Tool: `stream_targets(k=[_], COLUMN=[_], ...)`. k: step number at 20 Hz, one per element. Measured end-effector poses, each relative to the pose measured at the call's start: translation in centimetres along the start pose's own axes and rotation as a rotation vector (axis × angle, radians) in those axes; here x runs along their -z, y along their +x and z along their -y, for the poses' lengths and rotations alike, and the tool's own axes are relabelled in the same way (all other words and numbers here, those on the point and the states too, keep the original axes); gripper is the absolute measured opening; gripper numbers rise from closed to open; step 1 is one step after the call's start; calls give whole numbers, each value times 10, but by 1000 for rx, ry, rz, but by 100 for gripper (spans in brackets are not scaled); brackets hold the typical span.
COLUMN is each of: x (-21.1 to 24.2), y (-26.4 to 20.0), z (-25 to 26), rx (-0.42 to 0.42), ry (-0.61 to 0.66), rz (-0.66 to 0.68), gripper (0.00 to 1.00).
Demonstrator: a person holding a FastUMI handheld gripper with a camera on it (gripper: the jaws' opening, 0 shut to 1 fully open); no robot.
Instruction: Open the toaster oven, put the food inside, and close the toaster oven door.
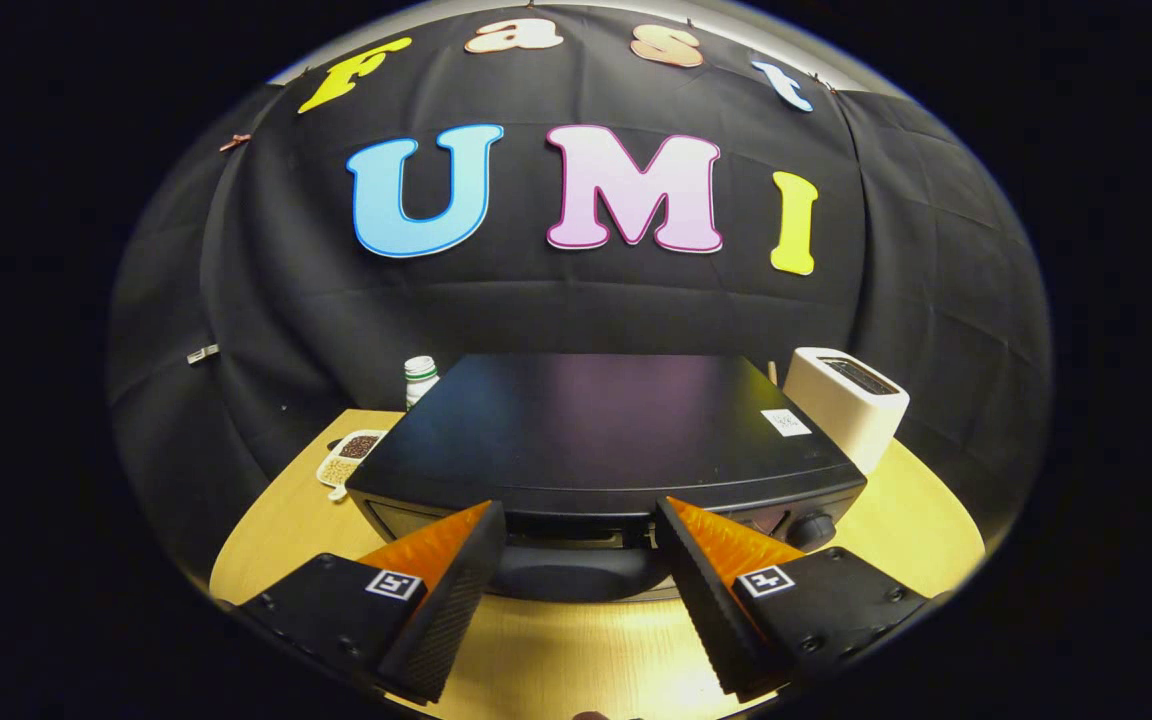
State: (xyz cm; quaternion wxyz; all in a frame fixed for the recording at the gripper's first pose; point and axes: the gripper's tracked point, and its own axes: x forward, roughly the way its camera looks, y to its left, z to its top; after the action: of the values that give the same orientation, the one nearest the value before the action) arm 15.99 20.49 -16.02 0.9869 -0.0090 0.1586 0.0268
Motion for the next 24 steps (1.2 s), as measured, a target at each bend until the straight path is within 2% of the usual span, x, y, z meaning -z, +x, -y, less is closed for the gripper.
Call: stream_targets(k=[7,12,16,21,24], x=[5,28,52,81,110], y=[-8,-33,-53,-76,-85], z=[0,-1,0,-1,0], rx=[-8,-26,-32,-77,-95], ry=[16,23,37,27,55], rz=[-9,-38,-93,-157,-241], gripper=[98,98,98,98,98])
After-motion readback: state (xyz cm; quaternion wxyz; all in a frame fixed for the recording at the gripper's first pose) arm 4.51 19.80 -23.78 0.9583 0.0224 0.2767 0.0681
